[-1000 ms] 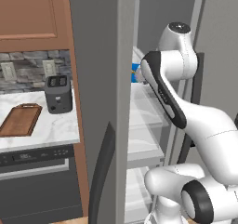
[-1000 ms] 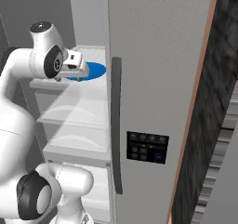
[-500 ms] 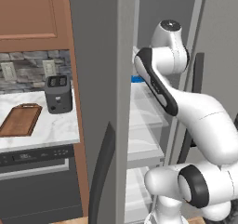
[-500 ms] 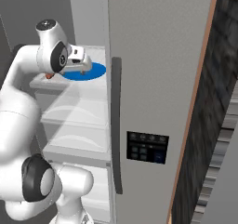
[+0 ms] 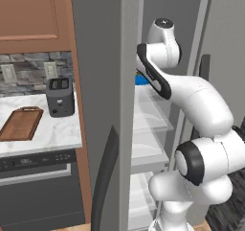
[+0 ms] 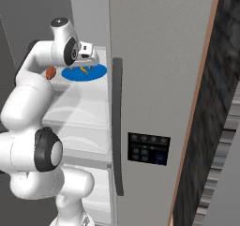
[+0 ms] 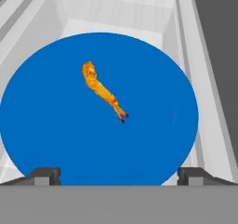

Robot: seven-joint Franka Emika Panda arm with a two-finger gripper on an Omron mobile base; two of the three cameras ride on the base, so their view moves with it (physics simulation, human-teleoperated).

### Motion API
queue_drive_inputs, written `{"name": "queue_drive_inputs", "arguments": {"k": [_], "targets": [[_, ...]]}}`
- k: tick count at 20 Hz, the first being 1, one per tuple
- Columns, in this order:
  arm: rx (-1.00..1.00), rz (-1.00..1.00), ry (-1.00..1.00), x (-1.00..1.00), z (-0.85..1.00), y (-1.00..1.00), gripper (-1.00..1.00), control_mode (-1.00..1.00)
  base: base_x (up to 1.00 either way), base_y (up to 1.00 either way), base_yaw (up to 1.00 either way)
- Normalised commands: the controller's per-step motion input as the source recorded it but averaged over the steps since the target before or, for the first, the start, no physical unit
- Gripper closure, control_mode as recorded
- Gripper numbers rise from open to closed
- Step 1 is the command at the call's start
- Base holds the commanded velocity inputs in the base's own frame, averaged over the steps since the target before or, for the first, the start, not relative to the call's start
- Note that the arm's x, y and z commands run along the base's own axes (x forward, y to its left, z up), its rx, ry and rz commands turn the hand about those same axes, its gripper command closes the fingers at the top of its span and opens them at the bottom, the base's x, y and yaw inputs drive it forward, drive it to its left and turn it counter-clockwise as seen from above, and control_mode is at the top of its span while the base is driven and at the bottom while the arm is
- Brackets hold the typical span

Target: Retrieve the shrimp from the fridge and place it on the cutting board.

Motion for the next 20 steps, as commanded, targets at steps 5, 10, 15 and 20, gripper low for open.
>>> {"name": "queue_drive_inputs", "arguments": {"k": [5,10,15,20], "targets": [[-0.01,0.00,0.03,0.58,0.00,0.20,-1.00,-1.00,0.00,0.00,0.00],[0.00,0.00,0.02,0.58,-0.04,0.31,-1.00,-1.00,0.00,0.00,0.00],[0.00,0.00,0.00,0.30,-0.15,0.03,-1.00,-1.00,0.00,0.00,0.00],[0.00,0.00,0.00,0.21,-0.16,0.00,-1.00,-1.00,0.00,0.00,0.00]]}}
